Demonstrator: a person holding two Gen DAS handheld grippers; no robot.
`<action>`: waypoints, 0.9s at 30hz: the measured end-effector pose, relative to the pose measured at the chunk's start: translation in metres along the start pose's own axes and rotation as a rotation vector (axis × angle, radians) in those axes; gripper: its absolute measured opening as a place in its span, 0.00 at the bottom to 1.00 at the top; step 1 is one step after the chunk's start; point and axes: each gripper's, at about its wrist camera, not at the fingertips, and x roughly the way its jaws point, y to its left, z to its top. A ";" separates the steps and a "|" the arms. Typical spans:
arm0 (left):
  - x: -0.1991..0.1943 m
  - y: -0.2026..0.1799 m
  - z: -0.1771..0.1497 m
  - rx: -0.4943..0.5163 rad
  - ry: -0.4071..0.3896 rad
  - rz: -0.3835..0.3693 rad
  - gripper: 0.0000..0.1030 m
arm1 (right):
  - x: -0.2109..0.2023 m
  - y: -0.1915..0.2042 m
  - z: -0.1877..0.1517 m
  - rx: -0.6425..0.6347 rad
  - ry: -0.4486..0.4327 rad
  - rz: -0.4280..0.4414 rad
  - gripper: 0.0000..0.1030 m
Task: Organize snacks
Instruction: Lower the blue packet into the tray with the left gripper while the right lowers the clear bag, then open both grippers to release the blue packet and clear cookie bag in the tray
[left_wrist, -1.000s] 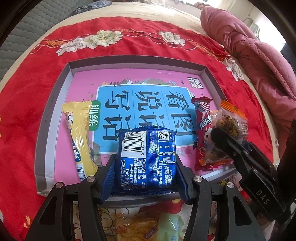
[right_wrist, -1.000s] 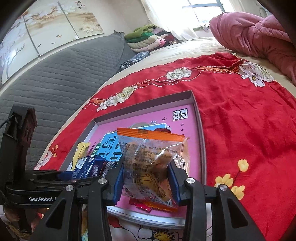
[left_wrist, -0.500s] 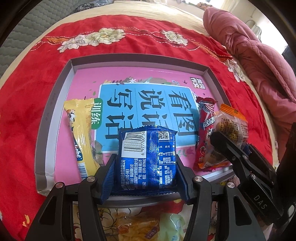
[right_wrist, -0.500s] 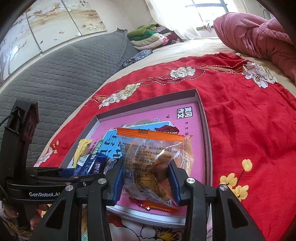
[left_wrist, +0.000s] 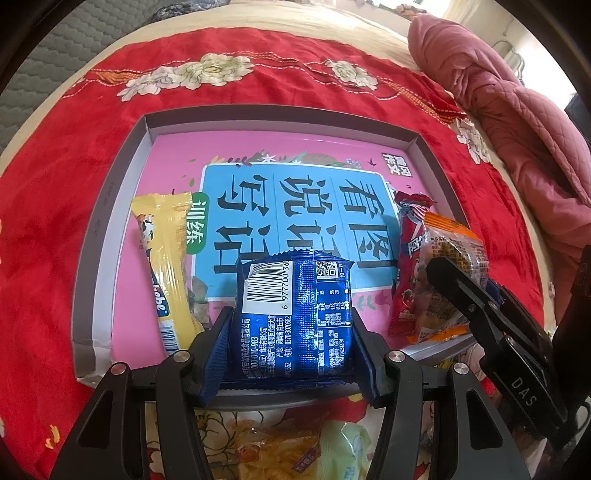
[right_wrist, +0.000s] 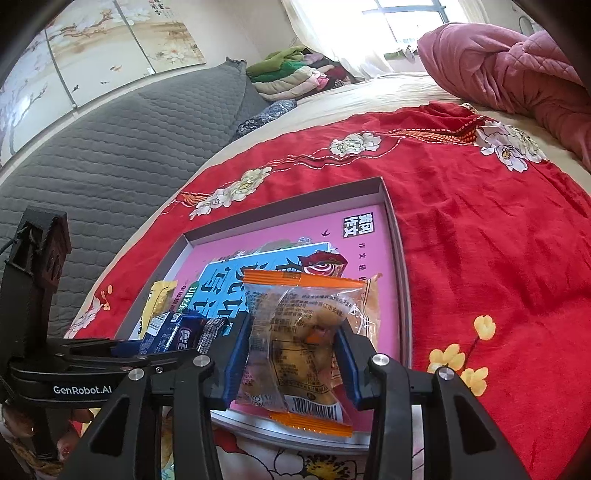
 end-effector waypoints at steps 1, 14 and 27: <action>0.000 0.000 0.000 0.000 0.001 0.000 0.59 | 0.000 0.000 0.000 -0.003 0.000 -0.006 0.42; -0.002 -0.001 0.001 0.006 0.006 0.004 0.59 | -0.001 0.003 0.001 -0.030 -0.004 -0.039 0.52; -0.006 0.001 0.002 0.004 0.004 0.023 0.59 | -0.006 0.003 0.002 -0.039 -0.020 -0.055 0.56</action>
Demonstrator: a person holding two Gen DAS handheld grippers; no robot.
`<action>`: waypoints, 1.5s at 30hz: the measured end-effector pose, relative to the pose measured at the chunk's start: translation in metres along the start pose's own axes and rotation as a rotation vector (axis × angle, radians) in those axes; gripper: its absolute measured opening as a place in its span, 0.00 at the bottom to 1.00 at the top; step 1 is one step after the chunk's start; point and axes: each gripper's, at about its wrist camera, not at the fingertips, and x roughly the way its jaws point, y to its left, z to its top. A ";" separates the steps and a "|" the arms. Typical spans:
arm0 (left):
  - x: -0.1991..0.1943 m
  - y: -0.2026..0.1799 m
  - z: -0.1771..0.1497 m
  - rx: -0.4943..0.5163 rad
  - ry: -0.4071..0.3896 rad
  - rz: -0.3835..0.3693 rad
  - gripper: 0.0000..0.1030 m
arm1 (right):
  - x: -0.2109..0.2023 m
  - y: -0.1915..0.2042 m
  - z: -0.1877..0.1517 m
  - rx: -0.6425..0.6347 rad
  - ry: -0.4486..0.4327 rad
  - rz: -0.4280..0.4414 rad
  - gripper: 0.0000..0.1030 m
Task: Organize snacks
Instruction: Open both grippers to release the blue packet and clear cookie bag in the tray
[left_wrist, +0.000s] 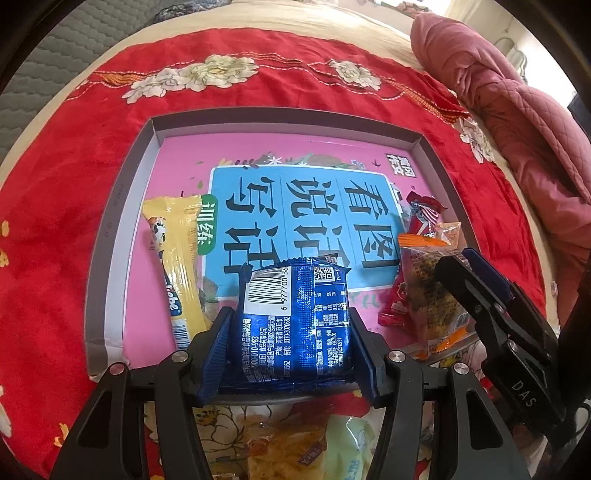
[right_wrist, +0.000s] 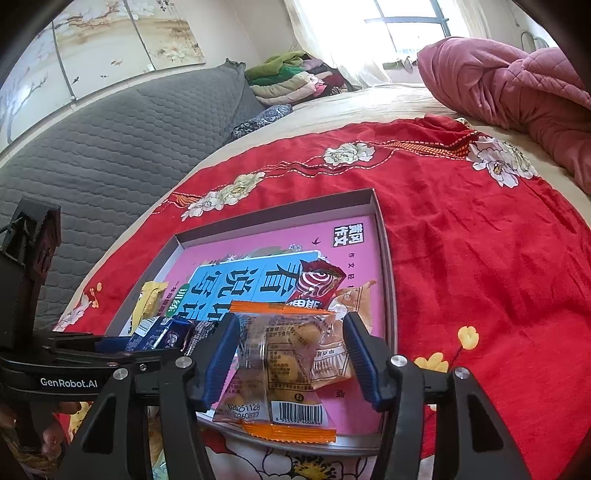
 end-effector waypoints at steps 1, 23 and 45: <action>0.000 0.000 0.000 0.002 0.000 0.003 0.59 | 0.000 0.000 0.000 -0.001 -0.001 0.000 0.56; -0.008 -0.002 0.001 0.021 -0.020 0.020 0.62 | -0.002 0.003 0.000 -0.016 -0.010 0.001 0.61; -0.042 0.011 -0.002 0.004 -0.084 0.030 0.67 | -0.026 0.017 0.006 -0.090 -0.103 -0.012 0.82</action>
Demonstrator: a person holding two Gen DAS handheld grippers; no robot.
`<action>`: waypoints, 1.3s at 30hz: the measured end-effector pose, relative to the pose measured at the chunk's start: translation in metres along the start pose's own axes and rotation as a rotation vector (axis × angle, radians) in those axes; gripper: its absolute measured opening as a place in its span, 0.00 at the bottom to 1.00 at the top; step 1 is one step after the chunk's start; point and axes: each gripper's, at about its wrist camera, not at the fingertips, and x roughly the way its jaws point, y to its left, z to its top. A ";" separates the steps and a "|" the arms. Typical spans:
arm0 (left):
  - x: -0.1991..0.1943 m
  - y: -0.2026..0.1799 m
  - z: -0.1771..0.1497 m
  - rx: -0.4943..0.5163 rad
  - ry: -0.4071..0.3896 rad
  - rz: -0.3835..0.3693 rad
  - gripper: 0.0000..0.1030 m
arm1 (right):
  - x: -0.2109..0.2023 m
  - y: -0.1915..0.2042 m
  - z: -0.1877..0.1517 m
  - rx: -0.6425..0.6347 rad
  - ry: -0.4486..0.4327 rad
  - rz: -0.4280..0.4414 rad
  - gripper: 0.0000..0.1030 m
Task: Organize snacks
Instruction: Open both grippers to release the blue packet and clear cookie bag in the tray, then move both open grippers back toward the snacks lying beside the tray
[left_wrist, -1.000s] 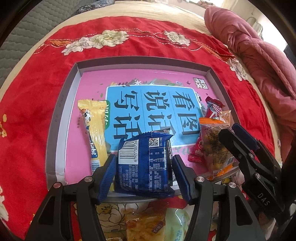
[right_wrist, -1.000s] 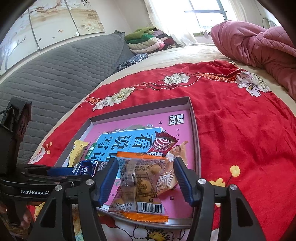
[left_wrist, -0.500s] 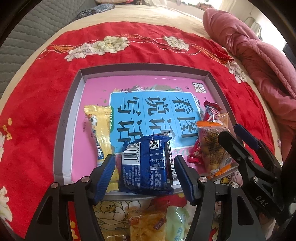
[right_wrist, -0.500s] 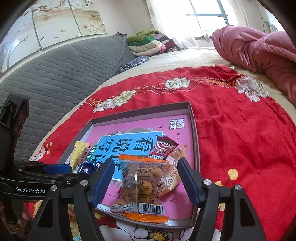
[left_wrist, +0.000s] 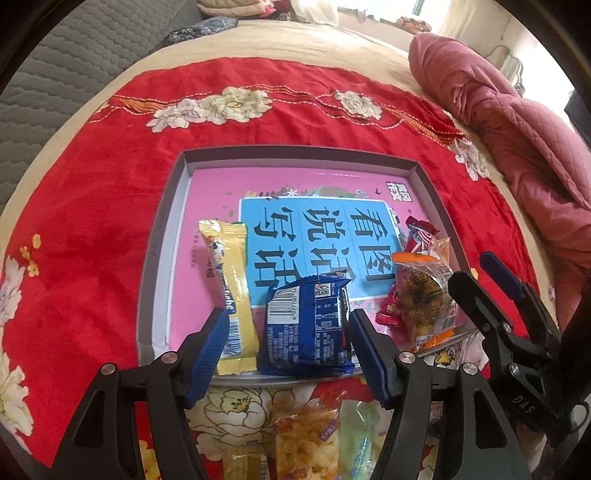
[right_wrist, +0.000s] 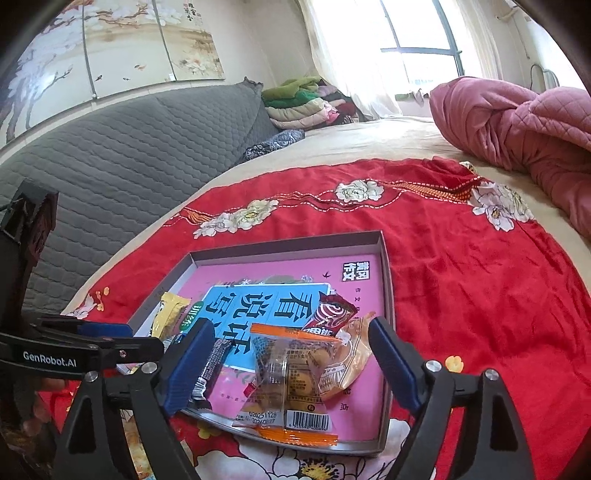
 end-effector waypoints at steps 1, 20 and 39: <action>-0.001 0.001 0.000 -0.002 -0.001 -0.002 0.67 | -0.001 0.001 0.000 -0.004 -0.002 0.001 0.83; -0.025 0.025 -0.010 -0.019 -0.041 -0.001 0.67 | -0.028 0.005 -0.008 -0.029 -0.023 -0.086 0.85; -0.038 0.037 -0.021 -0.013 -0.053 -0.044 0.67 | -0.050 0.015 -0.022 -0.028 0.009 -0.195 0.85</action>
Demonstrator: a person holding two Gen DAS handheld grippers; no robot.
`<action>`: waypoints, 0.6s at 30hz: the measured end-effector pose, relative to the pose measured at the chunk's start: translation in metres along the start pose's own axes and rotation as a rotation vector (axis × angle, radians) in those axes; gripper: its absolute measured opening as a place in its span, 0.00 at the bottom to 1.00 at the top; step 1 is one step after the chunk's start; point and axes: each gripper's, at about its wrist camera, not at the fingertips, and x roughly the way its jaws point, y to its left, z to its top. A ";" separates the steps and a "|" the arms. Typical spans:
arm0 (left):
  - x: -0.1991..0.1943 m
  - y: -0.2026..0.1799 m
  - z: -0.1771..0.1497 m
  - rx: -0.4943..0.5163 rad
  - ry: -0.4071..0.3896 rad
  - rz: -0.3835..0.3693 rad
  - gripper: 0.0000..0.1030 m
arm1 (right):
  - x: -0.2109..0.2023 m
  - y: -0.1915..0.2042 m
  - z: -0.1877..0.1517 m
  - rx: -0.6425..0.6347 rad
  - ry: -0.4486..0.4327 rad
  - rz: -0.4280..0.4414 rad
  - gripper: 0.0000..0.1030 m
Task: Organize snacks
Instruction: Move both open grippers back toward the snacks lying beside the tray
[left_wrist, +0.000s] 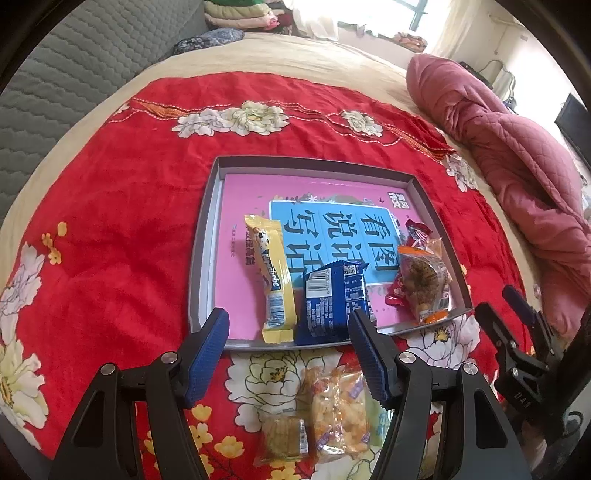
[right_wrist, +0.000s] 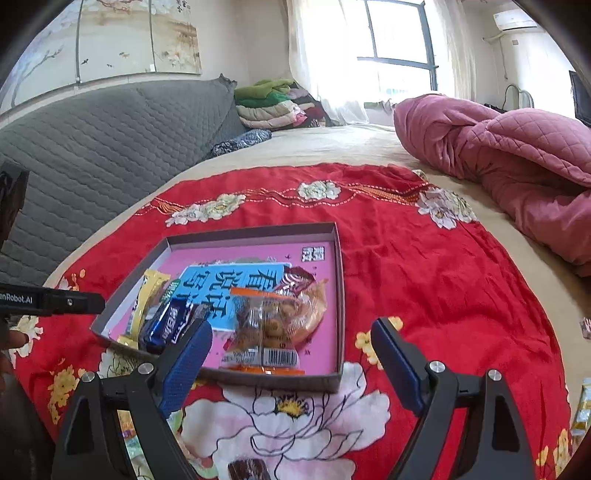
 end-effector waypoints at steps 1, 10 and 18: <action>-0.001 0.000 -0.001 0.001 -0.002 -0.003 0.67 | -0.001 0.000 -0.001 0.001 0.003 -0.004 0.85; -0.008 0.003 -0.005 0.009 -0.008 -0.014 0.67 | -0.010 0.009 -0.008 -0.033 0.015 -0.034 0.85; -0.011 0.010 -0.008 0.009 -0.004 -0.016 0.67 | -0.013 0.014 -0.013 -0.051 0.034 -0.039 0.85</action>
